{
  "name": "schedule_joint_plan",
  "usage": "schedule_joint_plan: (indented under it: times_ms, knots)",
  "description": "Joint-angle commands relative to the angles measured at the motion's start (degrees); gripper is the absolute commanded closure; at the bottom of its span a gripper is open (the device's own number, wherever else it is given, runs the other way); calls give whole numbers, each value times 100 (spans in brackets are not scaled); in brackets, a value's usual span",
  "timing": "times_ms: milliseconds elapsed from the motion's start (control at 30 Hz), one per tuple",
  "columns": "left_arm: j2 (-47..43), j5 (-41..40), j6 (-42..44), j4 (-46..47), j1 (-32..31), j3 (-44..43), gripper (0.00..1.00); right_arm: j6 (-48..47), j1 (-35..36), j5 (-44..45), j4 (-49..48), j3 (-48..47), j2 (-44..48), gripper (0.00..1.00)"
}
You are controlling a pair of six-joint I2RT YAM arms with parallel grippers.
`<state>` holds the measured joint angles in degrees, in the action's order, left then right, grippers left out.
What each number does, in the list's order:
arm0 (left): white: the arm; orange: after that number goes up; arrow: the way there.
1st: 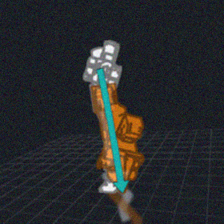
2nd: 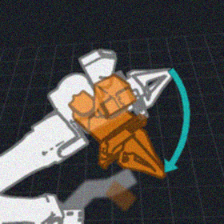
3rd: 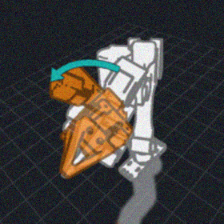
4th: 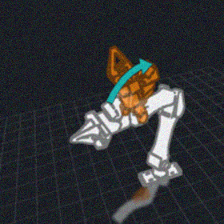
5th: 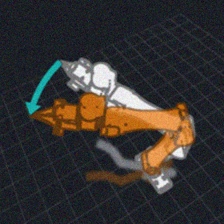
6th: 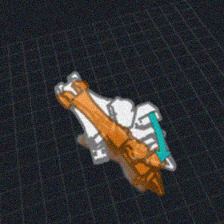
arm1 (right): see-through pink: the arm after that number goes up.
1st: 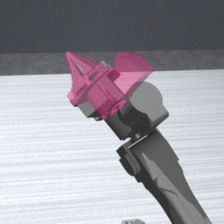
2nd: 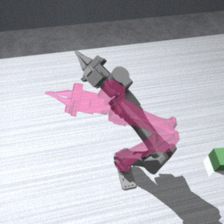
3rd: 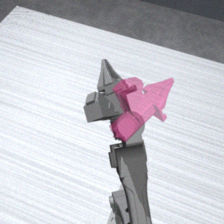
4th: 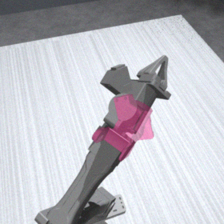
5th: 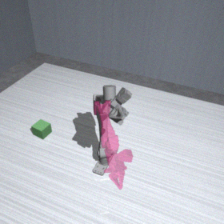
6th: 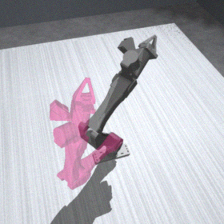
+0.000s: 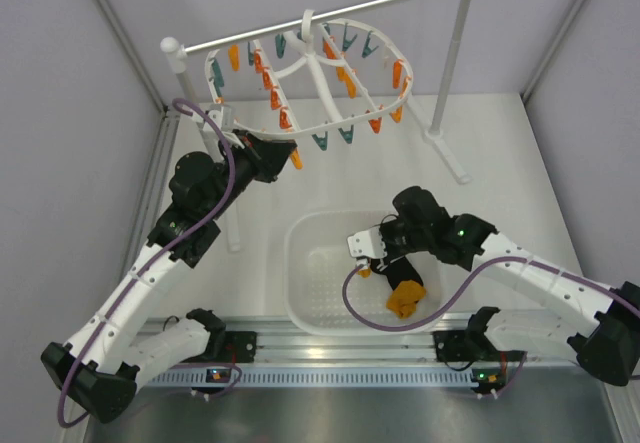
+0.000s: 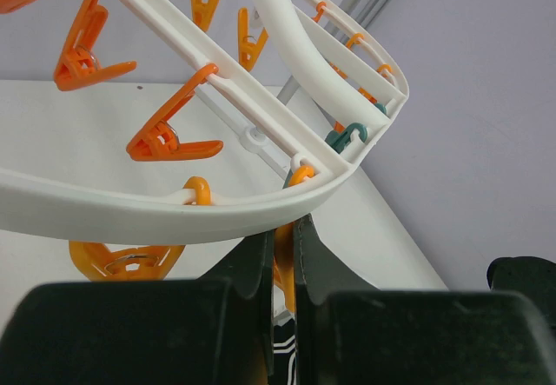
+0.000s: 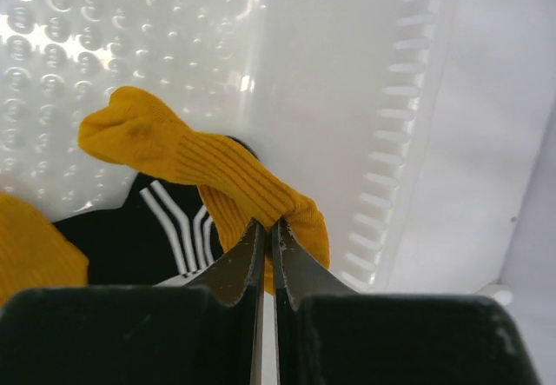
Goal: Clip the socks to the hanger
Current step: Pick up the sock from the bin.
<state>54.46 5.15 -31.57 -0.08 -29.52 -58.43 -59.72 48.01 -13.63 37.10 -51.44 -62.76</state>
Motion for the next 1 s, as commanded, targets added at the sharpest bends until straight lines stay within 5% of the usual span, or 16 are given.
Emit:
schedule_joint_plan:
  times_ms: [0, 200, 433, 967]
  knots:
    - [-111, 188, 11, 43, -10, 16, 100, -611, 103, -88, -1326, 151, 342, 100]
    - [-76, 311, -86, 43, -1, -19, 100, -1609, 358, -332, -3373, 1090, 1168, 100]
    - [-32, 452, -156, 96, -10, -1, 100, -3377, 631, -931, -4079, 1610, 1504, 100]
    - [3, 795, -262, 157, -10, 34, 100, -5206, 912, -686, -5730, 1286, 81, 100]
